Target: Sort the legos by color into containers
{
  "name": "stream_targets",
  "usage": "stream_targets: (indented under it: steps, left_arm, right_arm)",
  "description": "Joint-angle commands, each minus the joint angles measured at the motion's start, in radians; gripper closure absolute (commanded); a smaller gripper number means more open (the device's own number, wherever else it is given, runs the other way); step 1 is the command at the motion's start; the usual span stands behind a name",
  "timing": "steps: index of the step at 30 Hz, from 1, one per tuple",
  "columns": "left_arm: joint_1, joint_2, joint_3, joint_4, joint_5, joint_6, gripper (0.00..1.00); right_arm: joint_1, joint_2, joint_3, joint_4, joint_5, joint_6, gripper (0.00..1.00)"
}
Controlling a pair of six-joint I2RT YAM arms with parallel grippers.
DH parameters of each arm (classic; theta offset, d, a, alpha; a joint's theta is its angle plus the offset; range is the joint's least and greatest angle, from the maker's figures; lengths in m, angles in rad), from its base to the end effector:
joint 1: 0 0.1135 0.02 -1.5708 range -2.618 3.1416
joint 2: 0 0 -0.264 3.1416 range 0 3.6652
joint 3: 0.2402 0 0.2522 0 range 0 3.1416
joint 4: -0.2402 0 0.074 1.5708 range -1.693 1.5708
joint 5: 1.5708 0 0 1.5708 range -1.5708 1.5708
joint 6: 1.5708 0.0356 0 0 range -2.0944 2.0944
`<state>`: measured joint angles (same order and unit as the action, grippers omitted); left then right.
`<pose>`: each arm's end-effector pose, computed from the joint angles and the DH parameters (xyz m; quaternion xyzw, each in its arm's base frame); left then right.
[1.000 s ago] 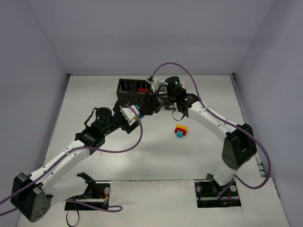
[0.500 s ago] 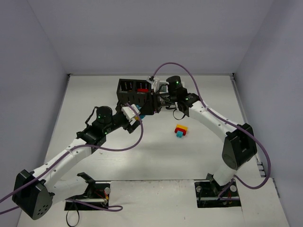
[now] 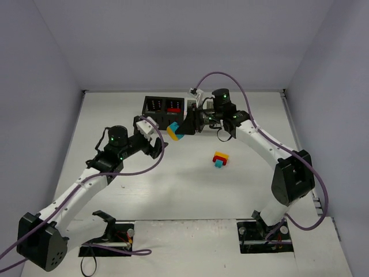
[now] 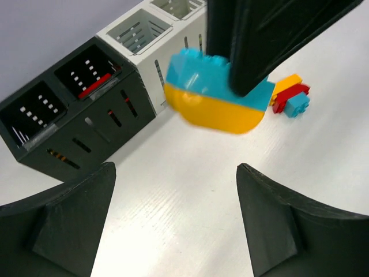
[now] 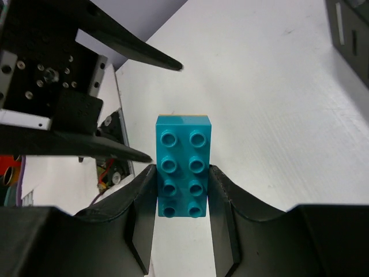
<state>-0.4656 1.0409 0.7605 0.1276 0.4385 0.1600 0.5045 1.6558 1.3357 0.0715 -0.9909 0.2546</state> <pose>0.2108 -0.1229 0.3150 0.3627 0.6613 -0.2599 0.6030 0.3222 0.2119 0.3334 -0.3762 0.6526 0.5487 0.3627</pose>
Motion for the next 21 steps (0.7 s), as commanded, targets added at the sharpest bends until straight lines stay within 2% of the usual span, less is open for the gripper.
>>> stream_targets:
  steps: [1,5,11,15,21]
  left_arm:
    - [0.06,-0.03,0.095,0.043,0.101,-0.178,0.22]
    - [0.113,-0.022,0.151,0.041,0.193,-0.302,0.24]
    - [0.14,0.031,0.284,-0.009,0.278,-0.369,0.28]
    - [0.156,0.08,0.367,-0.036,0.362,-0.379,0.28]
    - [0.159,0.105,0.441,-0.037,0.448,-0.317,0.28]
  right_arm:
    - [-0.03,-0.068,0.036,0.059,-0.054,-0.096,1.0]
    - [-0.043,-0.087,0.065,0.062,-0.051,-0.176,1.0]
    - [-0.046,-0.1,0.131,0.076,-0.101,-0.291,1.0]
    - [-0.049,-0.125,0.151,0.1,-0.161,-0.373,1.0]
    - [-0.092,-0.099,0.218,0.146,-0.359,-0.331,1.0]
